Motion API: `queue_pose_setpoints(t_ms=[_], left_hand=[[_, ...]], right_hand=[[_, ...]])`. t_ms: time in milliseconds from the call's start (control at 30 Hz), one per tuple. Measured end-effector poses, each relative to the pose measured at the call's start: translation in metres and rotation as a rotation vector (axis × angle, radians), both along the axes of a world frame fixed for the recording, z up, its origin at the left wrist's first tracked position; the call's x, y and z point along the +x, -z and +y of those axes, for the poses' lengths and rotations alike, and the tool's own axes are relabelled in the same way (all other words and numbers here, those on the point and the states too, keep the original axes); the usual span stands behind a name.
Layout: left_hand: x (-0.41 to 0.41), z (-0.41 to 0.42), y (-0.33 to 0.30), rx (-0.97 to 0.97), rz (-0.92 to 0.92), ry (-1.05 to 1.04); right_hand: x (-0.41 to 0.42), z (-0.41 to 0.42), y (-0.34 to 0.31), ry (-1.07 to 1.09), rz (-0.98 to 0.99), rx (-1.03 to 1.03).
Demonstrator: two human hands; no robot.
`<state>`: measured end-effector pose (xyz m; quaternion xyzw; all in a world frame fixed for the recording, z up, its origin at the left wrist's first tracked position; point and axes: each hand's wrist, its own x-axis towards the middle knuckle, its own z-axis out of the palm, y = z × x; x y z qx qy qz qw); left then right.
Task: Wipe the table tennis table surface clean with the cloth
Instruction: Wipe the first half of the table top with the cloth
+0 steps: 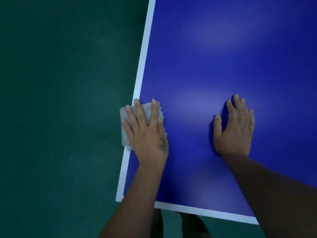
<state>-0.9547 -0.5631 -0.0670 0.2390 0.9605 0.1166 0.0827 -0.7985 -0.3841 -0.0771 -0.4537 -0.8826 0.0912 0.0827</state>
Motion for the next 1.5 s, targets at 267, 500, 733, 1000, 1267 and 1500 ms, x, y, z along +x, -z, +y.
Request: queue_pose_setpoints(t_ms=[267, 500, 733, 1000, 1267, 1500], left_hand=[[-0.002, 0.019, 0.004, -0.018, 0.028, 0.465], [0.009, 0.048, -0.006, -0.012, -0.011, 0.450], [-0.059, 0.052, 0.010, -0.003, 0.066, 0.149], [-0.028, 0.085, 0.003, 0.000, 0.076, 0.624], [-0.034, 0.103, -0.004, -0.068, 0.052, 0.170], [-0.073, 0.099, 0.003, -0.059, 0.062, 0.410]], right_hand=[[-0.003, 0.000, -0.003, -0.005, 0.013, -0.003], [-0.003, 0.002, -0.001, 0.003, 0.004, 0.012], [-0.004, 0.002, 0.000, 0.007, -0.012, 0.028], [-0.005, 0.005, -0.002, 0.009, -0.024, 0.010], [-0.003, 0.007, -0.003, 0.006, -0.058, -0.029], [0.000, 0.008, -0.005, 0.001, -0.063, -0.074]])
